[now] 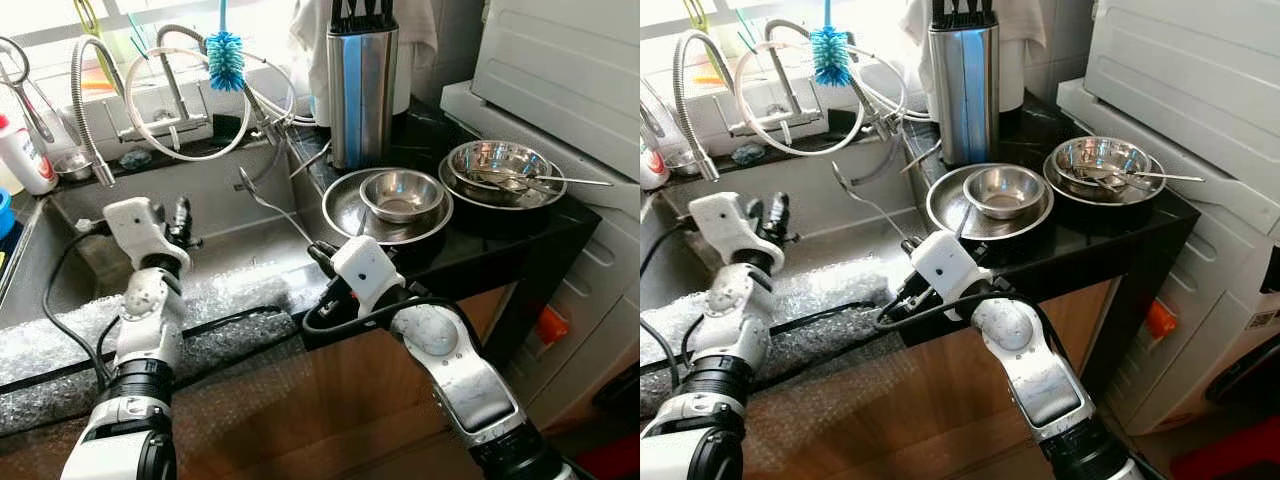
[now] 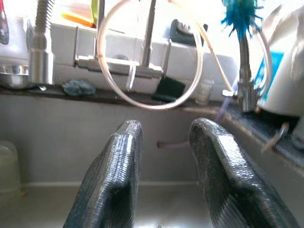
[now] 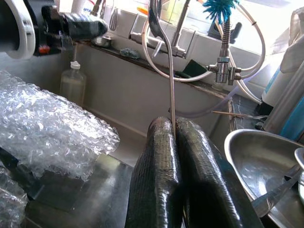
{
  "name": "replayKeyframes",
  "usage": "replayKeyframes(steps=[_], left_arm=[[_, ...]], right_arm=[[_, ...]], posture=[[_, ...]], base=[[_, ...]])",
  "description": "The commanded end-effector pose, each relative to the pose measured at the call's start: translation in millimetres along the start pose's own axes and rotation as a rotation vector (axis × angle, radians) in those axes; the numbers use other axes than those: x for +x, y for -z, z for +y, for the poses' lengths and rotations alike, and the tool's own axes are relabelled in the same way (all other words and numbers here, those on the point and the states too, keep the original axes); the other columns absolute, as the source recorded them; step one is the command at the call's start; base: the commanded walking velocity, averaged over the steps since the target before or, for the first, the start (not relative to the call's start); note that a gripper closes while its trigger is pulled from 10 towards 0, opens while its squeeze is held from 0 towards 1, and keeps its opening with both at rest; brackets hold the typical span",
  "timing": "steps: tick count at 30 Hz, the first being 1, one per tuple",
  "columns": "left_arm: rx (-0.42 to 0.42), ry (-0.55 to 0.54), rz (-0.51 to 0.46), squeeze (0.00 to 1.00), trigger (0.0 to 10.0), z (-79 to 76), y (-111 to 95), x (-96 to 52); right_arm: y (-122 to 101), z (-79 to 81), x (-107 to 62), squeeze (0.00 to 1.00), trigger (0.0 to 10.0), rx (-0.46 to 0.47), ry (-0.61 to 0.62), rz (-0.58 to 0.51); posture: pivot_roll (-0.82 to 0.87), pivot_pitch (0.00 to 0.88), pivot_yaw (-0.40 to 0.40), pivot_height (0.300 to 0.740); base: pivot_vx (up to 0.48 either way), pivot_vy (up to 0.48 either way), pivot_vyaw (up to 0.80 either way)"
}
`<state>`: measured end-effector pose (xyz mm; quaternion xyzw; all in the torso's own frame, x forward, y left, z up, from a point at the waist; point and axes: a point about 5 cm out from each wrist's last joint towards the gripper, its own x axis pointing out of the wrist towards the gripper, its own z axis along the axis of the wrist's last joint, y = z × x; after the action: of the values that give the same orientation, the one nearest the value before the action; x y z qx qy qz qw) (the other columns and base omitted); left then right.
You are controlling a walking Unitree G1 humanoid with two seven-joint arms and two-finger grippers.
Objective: Kitchen organization
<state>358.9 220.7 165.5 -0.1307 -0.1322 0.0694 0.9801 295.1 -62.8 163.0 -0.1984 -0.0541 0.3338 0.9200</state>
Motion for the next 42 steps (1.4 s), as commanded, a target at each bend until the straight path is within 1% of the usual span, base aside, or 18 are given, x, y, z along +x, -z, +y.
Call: replayKeyframes(steps=[1,23,24,25,26,27,28,32,34,36,40,41,42], left_arm=[[-0.02,0.0,-0.023,0.0,10.0,1.0,-9.9,5.0],[-0.033,0.004,-0.013,0.0,10.0,1.3,-12.0,4.1],[-0.084,0.125,0.023,0.0,10.0,2.2,-14.8,0.7],[-0.113,0.314,0.069,0.0,10.0,0.9,-19.4,-7.1],[-0.113,0.314,0.069,0.0,10.0,0.9,-19.4,-7.1],[-0.117,0.354,0.08,0.0,10.0,0.4,-20.3,-9.1],[-0.11,0.368,0.08,0.0,10.0,-2.1,-20.6,-8.9],[-0.109,0.377,0.078,0.0,10.0,-8.8,-19.0,-7.7],[-0.109,0.378,0.079,0.0,10.0,-9.1,-18.7,-7.6],[-0.122,0.408,0.1,0.0,10.0,-9.0,-18.9,-10.0],[-0.224,0.471,0.128,0.0,10.0,5.6,-27.6,-16.5],[-0.223,0.487,0.138,0.0,10.0,7.6,-27.8,-18.4],[-0.21,0.527,0.165,0.0,10.0,11.9,-27.9,-23.3]], right_arm=[[-1.8,-0.2,1.7,0.0,10.0,-0.002,0.007,-0.012],[-0.9,0.1,2.5,0.0,10.0,-0.009,0.013,-0.017],[1.0,-3.3,2.4,0.0,10.0,-0.02,0.034,-0.01],[3.6,-9.0,2.4,0.0,10.0,-0.034,0.067,0.0],[3.6,-9.0,2.4,0.0,10.0,-0.034,0.067,0.0],[4.1,-10.2,2.4,0.0,10.0,-0.036,0.075,0.002],[4.2,-10.0,2.5,0.0,10.0,-0.037,0.075,0.002],[4.4,-10.1,2.7,0.0,10.0,-0.037,0.077,0.003],[4.3,-10.1,2.7,0.0,10.0,-0.037,0.078,0.003],[3.7,-11.1,2.9,0.0,10.0,-0.043,0.086,-0.003],[4.3,-12.9,2.6,0.0,10.0,-0.058,0.094,-0.004],[4.3,-12.9,2.6,0.0,10.0,-0.057,0.095,-0.005],[4.2,-12.7,2.7,0.0,10.0,-0.057,0.095,-0.008]], posture=[[-0.1,0.0,0.119,0.74],[-0.1,0.0,0.119,0.74],[-0.09,0.0,0.114,0.74],[-0.09,0.0,0.114,0.74],[-0.09,0.0,0.114,0.74],[-0.09,0.0,0.114,0.74],[-0.09,0.0,0.115,0.74],[-0.09,0.0,0.115,0.74],[-0.09,0.0,0.115,0.74],[-0.1,0.0,0.118,0.74],[-0.09,0.0,0.119,0.74],[-0.09,0.0,0.119,0.74],[-0.08,0.0,0.118,0.74]], base=[[0.0,0.0,0.0],[0.0,0.0,0.0],[0.0,0.0,0.0],[0.0,0.0,0.0],[0.0,0.0,0.0],[0.0,0.0,0.0],[0.0,0.0,0.0],[0.0,0.0,0.0],[0.0,0.0,0.0],[0.0,0.0,0.0],[0.0,0.0,0.0],[0.0,0.0,0.0],[0.0,0.0,0.0]])
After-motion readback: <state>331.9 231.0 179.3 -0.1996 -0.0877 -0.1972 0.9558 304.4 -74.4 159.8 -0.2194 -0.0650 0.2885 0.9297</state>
